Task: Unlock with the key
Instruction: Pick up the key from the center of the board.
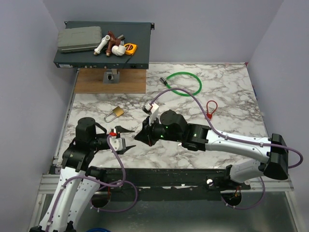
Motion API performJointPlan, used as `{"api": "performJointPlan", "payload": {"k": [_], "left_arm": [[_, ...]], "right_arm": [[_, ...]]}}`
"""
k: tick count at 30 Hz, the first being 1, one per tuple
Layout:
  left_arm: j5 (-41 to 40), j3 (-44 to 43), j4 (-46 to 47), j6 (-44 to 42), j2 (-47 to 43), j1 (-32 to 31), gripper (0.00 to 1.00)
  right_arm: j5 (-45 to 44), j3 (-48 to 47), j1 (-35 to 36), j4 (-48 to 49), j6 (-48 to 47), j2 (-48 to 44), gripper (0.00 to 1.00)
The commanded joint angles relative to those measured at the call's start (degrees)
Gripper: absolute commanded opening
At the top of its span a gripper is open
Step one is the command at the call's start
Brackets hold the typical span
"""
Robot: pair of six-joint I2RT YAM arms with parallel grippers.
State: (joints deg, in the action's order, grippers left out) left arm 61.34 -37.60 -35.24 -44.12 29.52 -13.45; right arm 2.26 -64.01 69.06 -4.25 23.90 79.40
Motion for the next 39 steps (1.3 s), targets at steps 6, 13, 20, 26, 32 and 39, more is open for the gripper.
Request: {"api": "performJointPlan", "payload": {"k": [6, 13, 20, 26, 32, 39], "left_arm": [[0.84, -3.3, -5.39, -10.83, -1.15, -1.71, 0.37], [0.53, -2.8, -8.07, -14.85, -4.54, -2.34, 0.41], [-0.71, -2.66, -9.99, -18.66, -5.14, -3.55, 0.35], [-2.16, -2.67, -7.68, -18.9, -5.73, -4.03, 0.06], [-3.4, -1.87, -7.37, -18.37, -6.49, -4.39, 0.0], [-6.28, -1.64, 1.1, 2.41, -5.03, -4.48, 0.0]], "right_arm": [[3.8, -3.1, 0.55, -3.78, -1.67, 1.63, 0.01], [4.63, -3.66, 0.56, -4.43, -1.84, 1.77, 0.01], [6.58, -4.72, 0.55, -4.45, -1.85, 2.17, 0.0], [7.76, -5.07, 0.56, -4.98, -1.74, 2.43, 0.01], [7.96, -5.76, 0.53, -4.54, -1.36, 1.84, 0.01], [5.45, -7.53, 0.47, -4.75, -2.74, 0.26, 0.43]]}}
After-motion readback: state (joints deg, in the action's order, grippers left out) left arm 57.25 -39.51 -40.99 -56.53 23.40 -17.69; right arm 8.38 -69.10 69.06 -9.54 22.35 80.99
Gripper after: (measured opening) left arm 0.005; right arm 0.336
